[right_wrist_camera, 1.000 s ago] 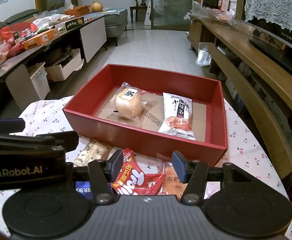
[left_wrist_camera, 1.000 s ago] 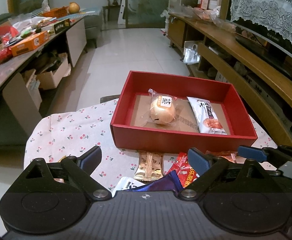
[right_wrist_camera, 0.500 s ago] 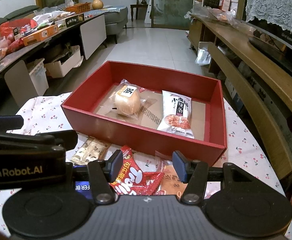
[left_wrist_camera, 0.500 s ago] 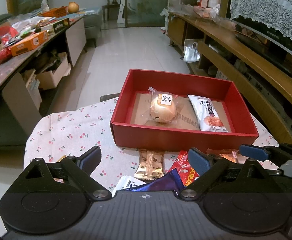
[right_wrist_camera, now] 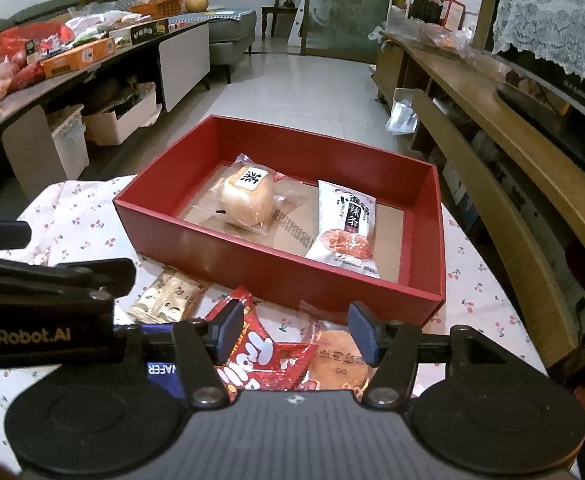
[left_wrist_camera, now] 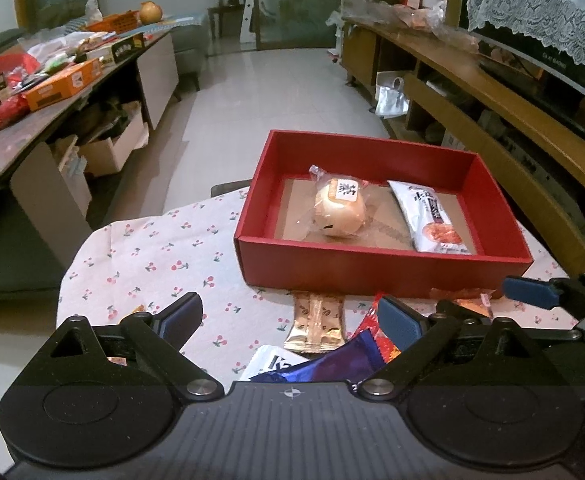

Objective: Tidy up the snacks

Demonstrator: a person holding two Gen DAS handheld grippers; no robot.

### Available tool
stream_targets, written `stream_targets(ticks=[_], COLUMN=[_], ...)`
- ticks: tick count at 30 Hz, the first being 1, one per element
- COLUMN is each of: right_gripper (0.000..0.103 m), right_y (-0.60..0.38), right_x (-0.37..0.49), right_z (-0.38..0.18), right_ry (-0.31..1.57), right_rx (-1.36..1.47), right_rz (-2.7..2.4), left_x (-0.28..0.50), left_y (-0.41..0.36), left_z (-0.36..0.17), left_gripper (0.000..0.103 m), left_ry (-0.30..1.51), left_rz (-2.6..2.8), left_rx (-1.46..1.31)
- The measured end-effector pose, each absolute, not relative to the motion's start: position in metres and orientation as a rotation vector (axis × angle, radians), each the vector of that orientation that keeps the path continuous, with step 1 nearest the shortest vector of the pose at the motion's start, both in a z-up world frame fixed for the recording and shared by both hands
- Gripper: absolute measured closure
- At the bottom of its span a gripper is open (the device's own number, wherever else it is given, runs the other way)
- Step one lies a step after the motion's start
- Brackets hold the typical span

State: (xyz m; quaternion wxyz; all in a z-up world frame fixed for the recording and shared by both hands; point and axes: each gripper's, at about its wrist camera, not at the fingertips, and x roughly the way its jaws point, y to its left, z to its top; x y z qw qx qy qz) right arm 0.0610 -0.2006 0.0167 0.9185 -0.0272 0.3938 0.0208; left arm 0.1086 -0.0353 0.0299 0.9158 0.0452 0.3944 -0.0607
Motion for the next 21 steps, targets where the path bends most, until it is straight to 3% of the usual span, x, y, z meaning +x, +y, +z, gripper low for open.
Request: stream_targets(ticks=[21], right_gripper=[0.042], right_y=[-0.191], right_x=[0.060], right_z=[0.010], right_ry=[0.833], right_rx=[-0.123], right_rz=[0.059], left_x=[0.108], left_y=[-0.018], left_z=[0.027], left_gripper=[0.006], left_ry=[0.828], left_rz=[-0.085], left_rx=[0.103])
